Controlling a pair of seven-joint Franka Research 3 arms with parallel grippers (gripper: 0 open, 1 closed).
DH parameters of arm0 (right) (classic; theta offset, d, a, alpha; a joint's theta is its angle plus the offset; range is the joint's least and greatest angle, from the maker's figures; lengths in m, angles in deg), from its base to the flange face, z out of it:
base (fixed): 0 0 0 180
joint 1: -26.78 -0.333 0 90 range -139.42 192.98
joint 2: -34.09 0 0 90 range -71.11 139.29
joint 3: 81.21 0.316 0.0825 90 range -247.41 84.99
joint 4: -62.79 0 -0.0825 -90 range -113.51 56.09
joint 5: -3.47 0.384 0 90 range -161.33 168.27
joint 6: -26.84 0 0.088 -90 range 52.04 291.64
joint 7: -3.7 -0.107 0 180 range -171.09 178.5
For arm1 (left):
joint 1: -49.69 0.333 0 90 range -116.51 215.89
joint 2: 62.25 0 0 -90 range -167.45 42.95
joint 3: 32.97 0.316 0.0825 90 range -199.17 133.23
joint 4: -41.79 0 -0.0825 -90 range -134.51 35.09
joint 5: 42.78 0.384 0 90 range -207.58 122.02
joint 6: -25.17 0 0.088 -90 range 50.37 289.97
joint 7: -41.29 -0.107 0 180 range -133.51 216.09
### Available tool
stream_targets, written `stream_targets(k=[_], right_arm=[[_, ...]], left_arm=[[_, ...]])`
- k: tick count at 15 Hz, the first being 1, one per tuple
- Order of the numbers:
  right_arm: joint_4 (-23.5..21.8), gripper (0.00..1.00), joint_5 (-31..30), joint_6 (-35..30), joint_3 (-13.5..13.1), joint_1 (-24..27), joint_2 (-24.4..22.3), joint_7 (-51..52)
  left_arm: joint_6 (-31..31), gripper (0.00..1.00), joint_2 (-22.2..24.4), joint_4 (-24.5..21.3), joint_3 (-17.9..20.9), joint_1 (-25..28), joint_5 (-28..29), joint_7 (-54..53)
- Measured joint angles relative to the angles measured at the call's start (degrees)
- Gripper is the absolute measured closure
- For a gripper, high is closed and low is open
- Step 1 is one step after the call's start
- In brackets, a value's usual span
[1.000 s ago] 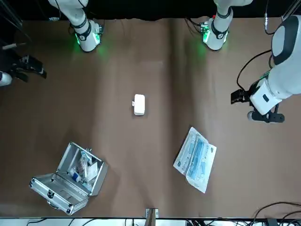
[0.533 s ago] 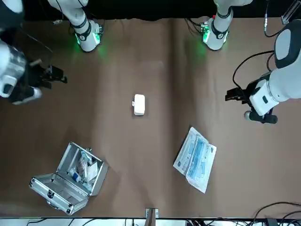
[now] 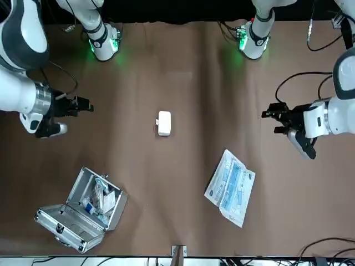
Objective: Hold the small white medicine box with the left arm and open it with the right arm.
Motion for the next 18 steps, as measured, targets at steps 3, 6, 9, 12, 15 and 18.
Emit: stream_targets(k=[3, 6, 9, 12, 15, 18], right_arm=[[-3.9, 0.17, 0.6, 3.8, 0.1, -0.9, 0.0, 0.0], [-6.3, 0.48, 1.8, 5.2, 0.1, -1.7, 0.2, 0.0], [-7.6, 0.77, 2.8, 5.4, 0.1, -2.4, 1.0, 0.0], [-9.6, 0.99, 4.0, 7.3, 0.1, -3.2, 1.7, 0.0], [-12.8, 0.99, 5.9, 10.1, 0.1, -3.5, 1.9, -0.1], [-16.8, 0.99, 7.7, 14.1, 0.1, -4.2, 2.1, -0.1]], left_arm=[[-0.2, 0.0, -1.8, 0.0, -0.1, 0.5, -7.6, -12.5], [-0.3, 0.0, -4.4, -0.2, -0.7, 0.3, -15.2, -21.0], [-0.3, 0.0, -8.9, -0.4, -1.1, -0.4, -23.1, -29.1], [-0.1, 0.0, -13.3, -0.4, -2.4, -0.8, -26.7, -35.1], [0.7, 0.0, -18.1, -0.4, -4.0, -0.9, -30.7, -43.3], [3.2, 0.0, -23.4, -0.4, -6.1, -0.9, -32.2, -53.3]])
